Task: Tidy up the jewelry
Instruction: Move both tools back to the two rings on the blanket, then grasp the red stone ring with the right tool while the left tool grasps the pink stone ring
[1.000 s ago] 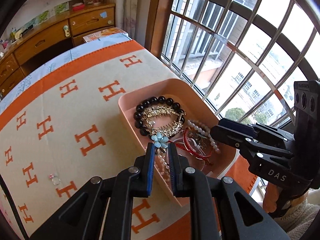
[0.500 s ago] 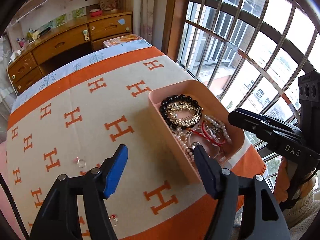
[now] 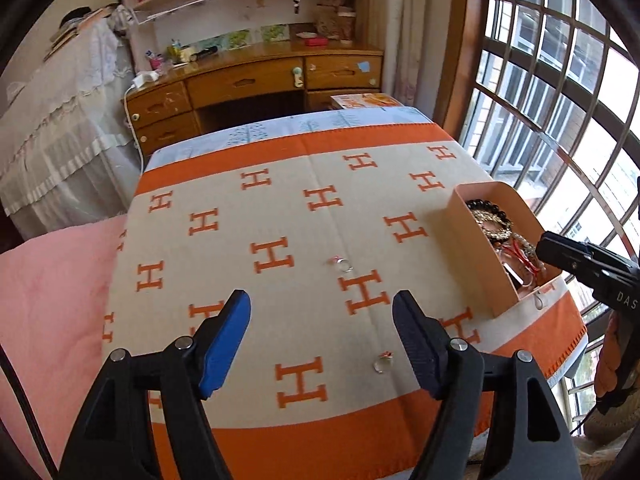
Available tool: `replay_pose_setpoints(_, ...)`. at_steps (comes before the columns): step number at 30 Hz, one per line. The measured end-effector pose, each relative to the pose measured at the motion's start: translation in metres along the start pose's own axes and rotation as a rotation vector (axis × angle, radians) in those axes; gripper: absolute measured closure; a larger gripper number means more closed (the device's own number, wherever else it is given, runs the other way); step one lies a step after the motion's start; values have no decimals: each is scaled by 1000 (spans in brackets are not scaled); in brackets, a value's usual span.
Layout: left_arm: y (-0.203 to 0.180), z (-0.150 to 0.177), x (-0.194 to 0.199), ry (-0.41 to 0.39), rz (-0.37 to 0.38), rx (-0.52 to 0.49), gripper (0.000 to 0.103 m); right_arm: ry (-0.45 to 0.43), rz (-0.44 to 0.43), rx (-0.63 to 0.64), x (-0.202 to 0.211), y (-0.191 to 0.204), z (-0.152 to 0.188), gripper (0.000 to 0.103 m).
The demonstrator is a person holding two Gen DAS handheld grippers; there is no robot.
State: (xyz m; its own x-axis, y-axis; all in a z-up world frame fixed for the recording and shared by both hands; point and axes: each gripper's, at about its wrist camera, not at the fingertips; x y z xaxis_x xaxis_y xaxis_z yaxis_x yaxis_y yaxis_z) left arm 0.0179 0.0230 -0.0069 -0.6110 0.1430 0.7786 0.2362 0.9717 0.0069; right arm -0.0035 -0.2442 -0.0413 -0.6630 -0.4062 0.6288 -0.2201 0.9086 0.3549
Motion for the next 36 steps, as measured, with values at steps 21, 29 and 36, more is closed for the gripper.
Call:
replay_pose_setpoints(21, 52, 55, -43, 104, 47, 141, 31, 429, -167, 275, -116, 100, 61, 67)
replay_pose_setpoints(29, 63, 58, -45, 99, 67, 167, 31, 382, -91, 321, -127, 119, 58, 67)
replay_pose_setpoints(36, 73, 58, -51, 101, 90, 200, 31, 302, 47, 454, -128, 134, 66, 87)
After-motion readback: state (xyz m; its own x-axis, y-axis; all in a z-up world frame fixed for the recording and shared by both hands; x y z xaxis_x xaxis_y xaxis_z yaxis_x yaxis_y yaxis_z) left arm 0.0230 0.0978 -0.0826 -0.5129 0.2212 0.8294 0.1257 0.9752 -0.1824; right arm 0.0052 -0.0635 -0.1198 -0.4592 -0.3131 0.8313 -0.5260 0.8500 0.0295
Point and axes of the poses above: each gripper's, at about its wrist camera, not at the fingertips, and x roughly against the way its jaws point, y to its left, z to its underside, and after that the axes turned 2 degrees about z, right-handed
